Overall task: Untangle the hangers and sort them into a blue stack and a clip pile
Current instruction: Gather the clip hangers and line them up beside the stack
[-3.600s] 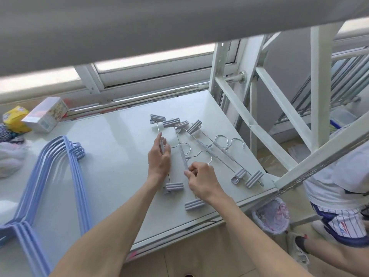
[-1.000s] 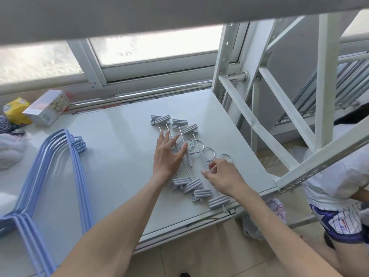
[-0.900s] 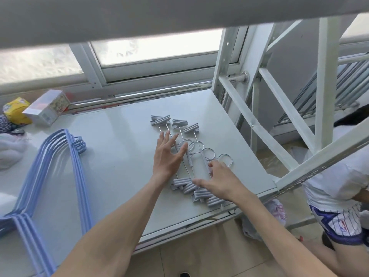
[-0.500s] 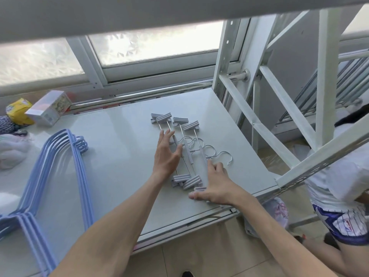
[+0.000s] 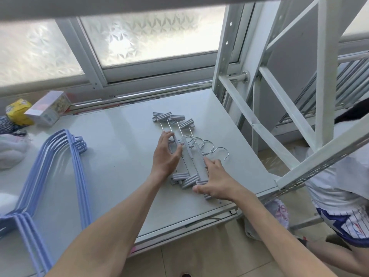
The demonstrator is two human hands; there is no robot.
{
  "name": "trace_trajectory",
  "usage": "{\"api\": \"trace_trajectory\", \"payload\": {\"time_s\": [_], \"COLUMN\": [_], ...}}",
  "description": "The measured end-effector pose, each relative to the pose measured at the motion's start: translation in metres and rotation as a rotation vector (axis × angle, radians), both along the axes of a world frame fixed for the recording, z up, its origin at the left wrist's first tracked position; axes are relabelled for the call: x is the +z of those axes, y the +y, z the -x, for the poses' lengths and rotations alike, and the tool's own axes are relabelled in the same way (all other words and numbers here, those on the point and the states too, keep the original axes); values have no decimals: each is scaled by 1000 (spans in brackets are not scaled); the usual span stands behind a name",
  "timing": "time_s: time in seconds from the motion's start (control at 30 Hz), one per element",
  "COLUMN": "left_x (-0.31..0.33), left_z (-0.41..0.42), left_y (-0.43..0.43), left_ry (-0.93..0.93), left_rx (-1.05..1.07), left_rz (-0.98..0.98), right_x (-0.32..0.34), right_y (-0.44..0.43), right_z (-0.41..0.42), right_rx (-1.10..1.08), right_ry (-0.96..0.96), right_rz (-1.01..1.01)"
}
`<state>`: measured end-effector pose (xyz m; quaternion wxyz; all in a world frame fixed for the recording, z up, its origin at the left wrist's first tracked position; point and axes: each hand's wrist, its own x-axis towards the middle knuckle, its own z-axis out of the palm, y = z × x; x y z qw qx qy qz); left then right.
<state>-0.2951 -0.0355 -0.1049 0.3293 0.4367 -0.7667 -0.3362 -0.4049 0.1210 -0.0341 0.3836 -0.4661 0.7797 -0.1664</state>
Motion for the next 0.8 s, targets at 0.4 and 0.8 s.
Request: {"api": "trace_trajectory", "payload": {"time_s": [0.4, 0.8], "left_x": [11, 98], "left_z": [-3, -120], "left_y": [2, 3], "left_ry": [-47, 19], "left_rx": [-86, -148], "left_rz": [-124, -313], "right_x": [5, 31], "right_y": [5, -21], "right_z": [-14, -110], "right_rx": [-8, -22], "right_ry": [228, 223], "right_rz": [-16, 318]}}
